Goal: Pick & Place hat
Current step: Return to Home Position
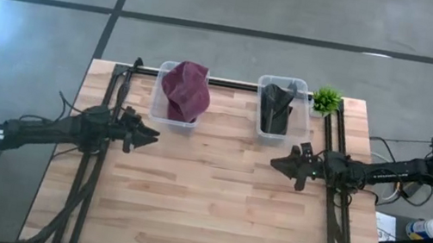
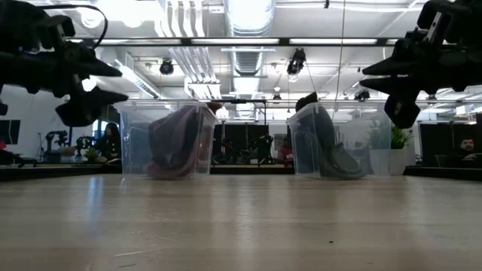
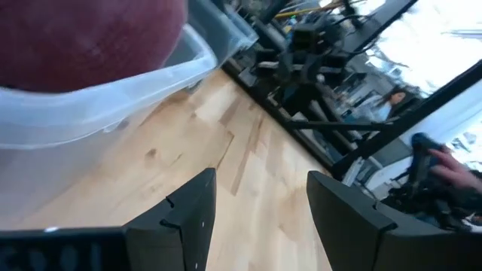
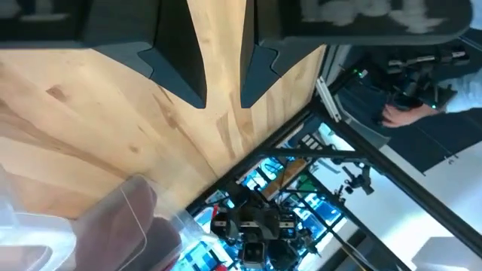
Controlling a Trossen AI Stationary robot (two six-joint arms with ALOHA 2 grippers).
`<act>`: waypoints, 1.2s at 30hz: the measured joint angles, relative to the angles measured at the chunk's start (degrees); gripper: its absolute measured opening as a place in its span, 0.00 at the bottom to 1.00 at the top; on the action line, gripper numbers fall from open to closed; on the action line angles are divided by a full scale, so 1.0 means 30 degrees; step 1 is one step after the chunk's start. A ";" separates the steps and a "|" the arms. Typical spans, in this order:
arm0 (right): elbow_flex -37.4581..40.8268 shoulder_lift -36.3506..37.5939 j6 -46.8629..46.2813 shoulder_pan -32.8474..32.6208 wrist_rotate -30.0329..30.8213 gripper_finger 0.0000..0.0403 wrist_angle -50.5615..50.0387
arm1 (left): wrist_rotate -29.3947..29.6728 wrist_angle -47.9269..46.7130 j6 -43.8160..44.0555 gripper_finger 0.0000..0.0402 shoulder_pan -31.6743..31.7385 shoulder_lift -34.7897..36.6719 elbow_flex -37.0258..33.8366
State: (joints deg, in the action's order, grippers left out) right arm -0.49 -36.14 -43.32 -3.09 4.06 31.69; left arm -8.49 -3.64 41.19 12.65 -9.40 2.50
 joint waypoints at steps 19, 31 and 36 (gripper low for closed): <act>0.0000 0.9379 -0.0012 0.0015 0.0068 0.20 -0.3001 | -0.0066 0.0874 -0.0022 0.50 -0.0008 0.3131 -0.0201; -0.0015 1.1938 -0.0010 0.0000 0.0077 0.20 -0.2528 | 0.0007 0.1418 -0.0017 0.50 -0.0125 0.3131 -0.0489; -0.0015 1.1531 -0.0010 0.0000 0.0136 0.20 -0.2641 | 0.0182 0.1891 -0.0015 0.50 -0.0684 0.3131 -0.0690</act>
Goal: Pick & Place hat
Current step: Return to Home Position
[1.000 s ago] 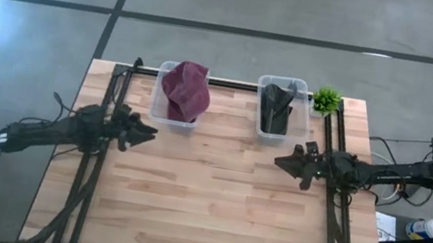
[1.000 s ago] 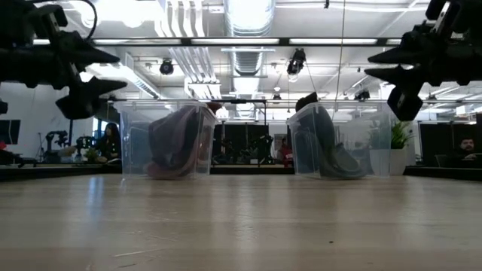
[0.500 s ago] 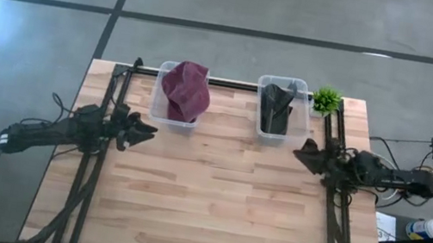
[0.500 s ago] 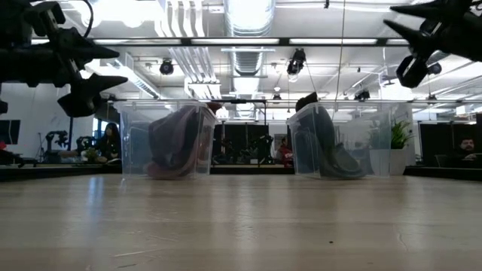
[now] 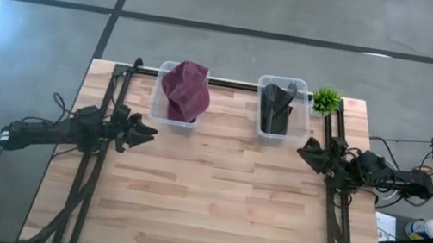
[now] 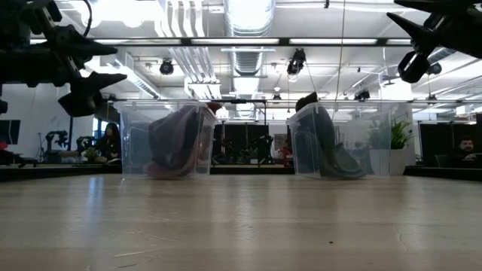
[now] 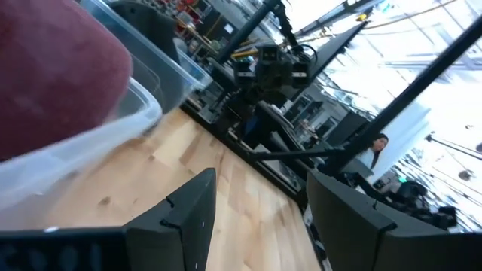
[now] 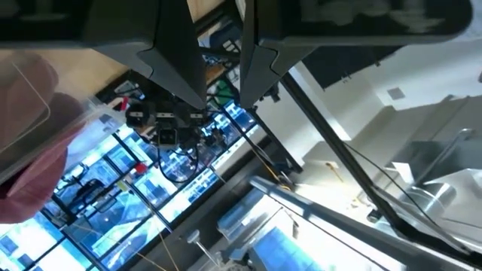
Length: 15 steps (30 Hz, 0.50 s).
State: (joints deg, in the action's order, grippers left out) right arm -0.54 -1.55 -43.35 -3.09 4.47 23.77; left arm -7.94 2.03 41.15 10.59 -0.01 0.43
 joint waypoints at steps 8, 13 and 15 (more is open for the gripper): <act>0.0000 -0.0513 0.0004 0.0000 0.0007 0.20 0.0013 | -0.0021 0.0064 0.0000 0.50 -0.1525 0.0000 -0.0007; 0.0000 -0.0542 0.0007 0.0000 0.0007 0.20 -0.0007 | -0.0005 0.0077 -0.0705 0.50 -0.1553 0.0000 -0.0015; 0.0000 -0.0530 0.0000 0.0000 0.0007 0.20 -0.0007 | -0.0361 0.0077 -0.2674 0.50 -0.1553 0.0000 -0.0015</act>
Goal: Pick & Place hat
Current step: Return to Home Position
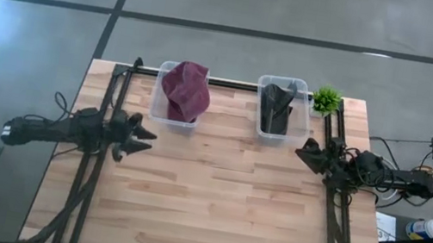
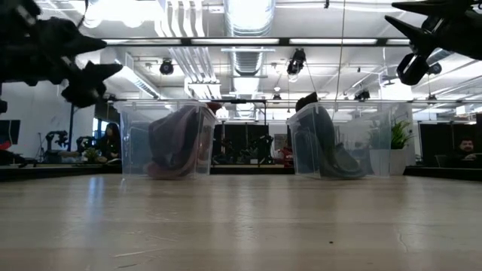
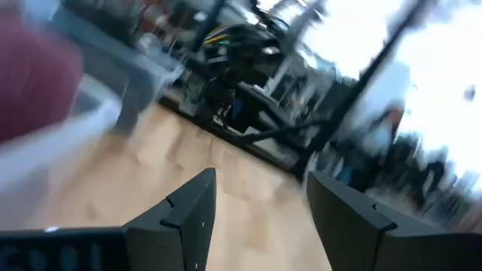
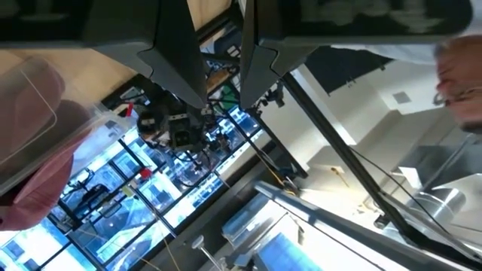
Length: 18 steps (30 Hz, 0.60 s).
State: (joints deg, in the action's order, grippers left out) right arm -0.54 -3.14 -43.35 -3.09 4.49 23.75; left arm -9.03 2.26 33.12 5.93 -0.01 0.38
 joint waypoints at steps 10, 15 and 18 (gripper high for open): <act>0.0000 0.0000 0.0007 0.0000 0.0007 0.20 -0.0303 | 0.1095 -0.0385 -1.3281 0.50 -0.1570 0.0007 -0.0007; 0.0000 -0.0022 0.0000 0.0000 0.0007 0.20 -0.0306 | 0.2306 -0.0596 -1.2534 0.50 -0.2267 0.0007 -0.0015; 0.0000 -0.0015 0.0005 0.0000 0.0007 0.20 -0.0299 | 0.2285 -0.0286 -1.1250 0.50 -0.2209 0.0007 -0.0015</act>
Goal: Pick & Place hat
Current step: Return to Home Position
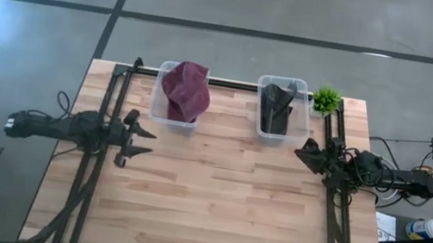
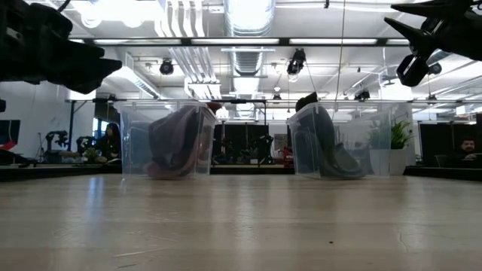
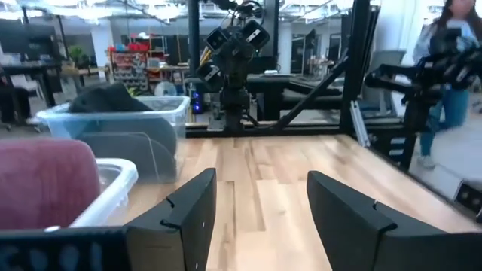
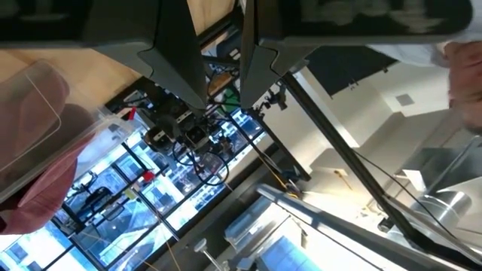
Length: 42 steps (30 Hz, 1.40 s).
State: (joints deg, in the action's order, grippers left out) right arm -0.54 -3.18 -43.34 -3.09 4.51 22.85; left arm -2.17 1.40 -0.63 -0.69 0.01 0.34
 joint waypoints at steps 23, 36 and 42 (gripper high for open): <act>0.0000 0.0007 0.0217 0.0000 0.0012 0.20 0.0000 | 0.0047 0.0337 0.1371 0.50 0.0016 -0.0080 0.0066; 0.0007 0.0255 1.1065 0.0000 -0.0578 0.20 -0.4883 | 0.0051 0.0352 0.1371 0.50 0.0016 -0.0080 0.0080; 0.0007 0.0816 1.3445 0.0000 -0.0656 0.20 -0.6822 | 0.0051 0.0352 0.1365 0.50 0.0016 -0.0080 0.0087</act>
State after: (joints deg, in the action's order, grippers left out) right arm -0.51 -0.73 -3.01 -3.09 2.55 2.39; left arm -2.02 2.46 3.47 -0.64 -0.23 0.60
